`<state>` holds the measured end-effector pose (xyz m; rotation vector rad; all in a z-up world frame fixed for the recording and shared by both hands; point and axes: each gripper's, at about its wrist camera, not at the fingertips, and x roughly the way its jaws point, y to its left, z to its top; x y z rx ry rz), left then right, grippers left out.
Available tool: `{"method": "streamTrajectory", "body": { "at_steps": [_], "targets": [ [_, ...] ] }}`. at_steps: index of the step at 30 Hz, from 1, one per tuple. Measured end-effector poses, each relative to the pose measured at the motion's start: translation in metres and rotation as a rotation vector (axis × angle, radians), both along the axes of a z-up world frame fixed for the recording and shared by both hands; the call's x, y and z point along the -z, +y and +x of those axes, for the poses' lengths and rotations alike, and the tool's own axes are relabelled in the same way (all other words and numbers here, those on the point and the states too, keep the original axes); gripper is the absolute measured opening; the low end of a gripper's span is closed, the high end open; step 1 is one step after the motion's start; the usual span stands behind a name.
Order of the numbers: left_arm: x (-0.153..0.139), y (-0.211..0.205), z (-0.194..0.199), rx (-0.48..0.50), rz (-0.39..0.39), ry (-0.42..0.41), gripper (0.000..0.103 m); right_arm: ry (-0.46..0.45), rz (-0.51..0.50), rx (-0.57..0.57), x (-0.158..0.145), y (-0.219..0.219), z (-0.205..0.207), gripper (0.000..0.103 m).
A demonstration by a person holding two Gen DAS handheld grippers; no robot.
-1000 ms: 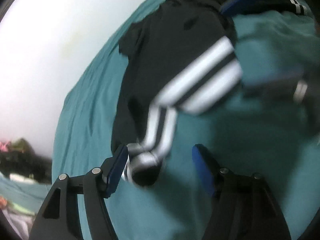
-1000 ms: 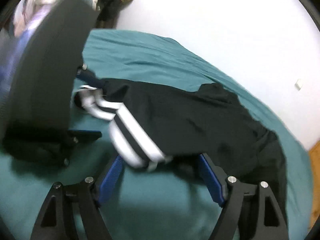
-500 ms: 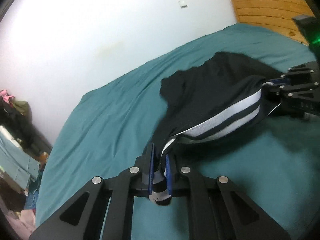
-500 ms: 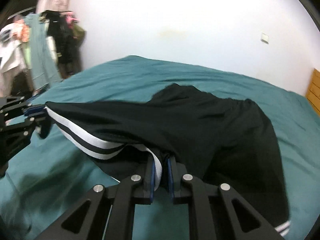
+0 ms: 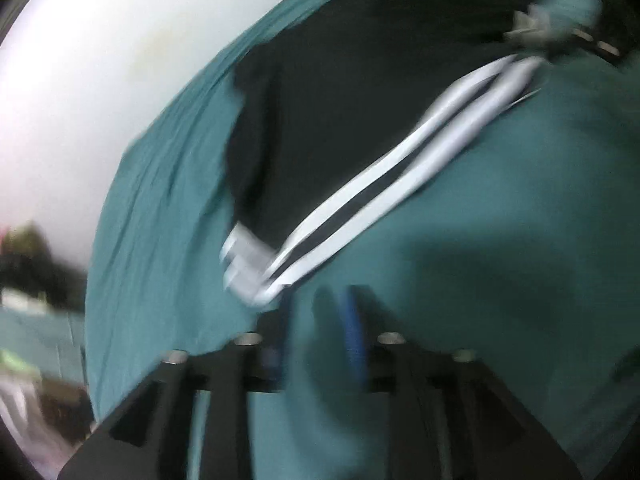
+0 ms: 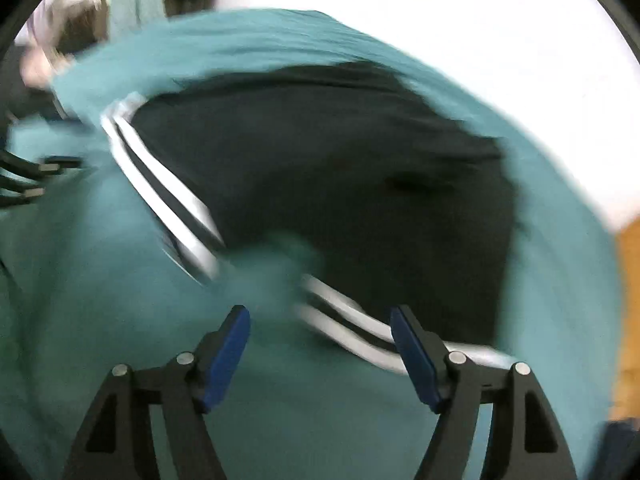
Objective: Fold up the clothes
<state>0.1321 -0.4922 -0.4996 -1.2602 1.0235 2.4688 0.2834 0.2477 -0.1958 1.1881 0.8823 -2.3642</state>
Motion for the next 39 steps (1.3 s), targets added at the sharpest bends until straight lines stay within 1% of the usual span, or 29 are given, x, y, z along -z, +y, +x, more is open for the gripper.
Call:
{"method": "streamTrajectory", "body": {
  "at_steps": [1,2,3,5,7,8,10,11,12,13,14,15,16,17,18,19,20,23,24,25,26,27,31,34,35,36,37,38,39],
  "targets": [
    [-0.005,0.027,0.004,0.050,0.009,0.011,0.081,0.026,0.062,0.017,0.004,0.020,0.002,0.070],
    [-0.011,0.066,0.004,0.097,0.044,0.016,0.081,0.034,0.088,0.028,0.010,0.037,0.004,0.070],
    [-0.014,0.095,0.000,0.119,0.082,0.033,0.081,0.040,0.109,0.037,0.016,0.055,0.006,0.070],
    [-0.015,0.147,-0.012,0.147,0.147,0.064,0.081,0.048,0.119,0.024,0.027,0.071,0.009,0.070],
    [-0.002,0.192,-0.031,0.165,0.162,0.091,0.081,0.120,0.138,-0.027,0.034,0.069,0.006,0.070],
    [0.005,0.211,-0.041,0.174,0.148,0.085,0.081,0.158,0.148,-0.054,0.038,0.068,0.005,0.070],
    [0.027,0.241,-0.063,0.202,0.091,0.065,0.081,0.224,0.147,-0.090,0.048,0.065,0.001,0.070],
    [0.035,0.248,-0.070,0.222,0.081,0.070,0.081,0.251,0.137,-0.094,0.052,0.065,-0.004,0.071],
    [0.038,0.251,-0.075,0.241,0.089,0.073,0.082,0.272,0.124,-0.094,0.053,0.064,-0.008,0.071],
    [0.037,0.251,-0.082,0.252,0.120,0.081,0.083,0.290,0.114,-0.084,0.050,0.065,-0.009,0.071],
    [0.036,0.248,-0.091,0.248,0.152,0.062,0.080,0.298,0.099,-0.067,0.048,0.067,-0.016,0.070],
    [0.036,0.246,-0.099,0.237,0.174,0.032,0.064,0.305,0.083,-0.048,0.046,0.069,-0.023,0.052],
    [0.034,0.242,-0.103,0.207,0.196,0.022,0.025,0.288,0.028,-0.019,0.039,0.073,-0.029,0.030],
    [0.032,0.236,-0.107,0.176,0.218,0.014,0.013,0.267,-0.033,0.012,0.031,0.078,-0.035,0.004],
    [0.029,0.231,-0.110,0.145,0.241,0.006,0.012,0.247,-0.093,0.043,0.024,0.082,-0.041,0.004],
    [0.027,0.226,-0.114,0.113,0.263,-0.001,0.012,0.258,-0.147,0.064,0.013,0.087,-0.041,0.004],
    [0.015,0.222,-0.112,0.089,0.299,0.032,0.012,0.278,-0.187,0.077,0.001,0.090,-0.034,0.005],
    [-0.010,0.228,-0.089,0.108,0.327,0.125,0.010,0.334,-0.240,0.089,-0.029,0.096,-0.007,0.005],
    [-0.016,0.230,-0.081,0.118,0.330,0.146,0.010,0.346,-0.241,0.091,-0.038,0.099,0.003,0.005],
    [-0.021,0.235,-0.072,0.130,0.335,0.147,0.010,0.357,-0.240,0.091,-0.046,0.103,0.013,0.005],
    [-0.020,0.242,-0.069,0.143,0.334,0.136,0.010,0.350,-0.219,0.089,-0.047,0.103,0.016,0.005],
    [-0.020,0.250,-0.061,0.159,0.328,0.129,0.010,0.341,-0.195,0.087,-0.046,0.104,0.018,0.005],
    [-0.009,0.271,-0.033,0.174,0.306,0.065,0.010,0.227,-0.118,0.085,-0.014,0.110,0.020,0.005],
    [0.010,0.279,-0.023,0.168,0.253,0.018,0.010,0.101,-0.040,0.050,0.018,0.110,0.027,0.005],
    [0.005,0.279,-0.016,0.159,0.240,0.003,0.011,0.056,-0.016,0.038,0.026,0.110,0.028,0.005],
    [0.005,0.280,-0.009,0.144,0.221,-0.015,0.017,0.011,0.008,0.027,0.034,0.110,0.029,0.005],
    [0.006,0.280,-0.002,0.128,0.202,-0.033,0.021,-0.027,-0.006,0.046,0.033,0.116,0.029,0.005],
    [0.004,0.277,0.008,0.113,0.182,-0.046,0.029,-0.064,-0.024,0.068,0.031,0.124,0.029,0.008],
    [-0.003,0.274,0.016,0.105,0.178,-0.059,0.047,-0.102,-0.043,0.091,0.029,0.131,0.029,0.015]
  ]
}}
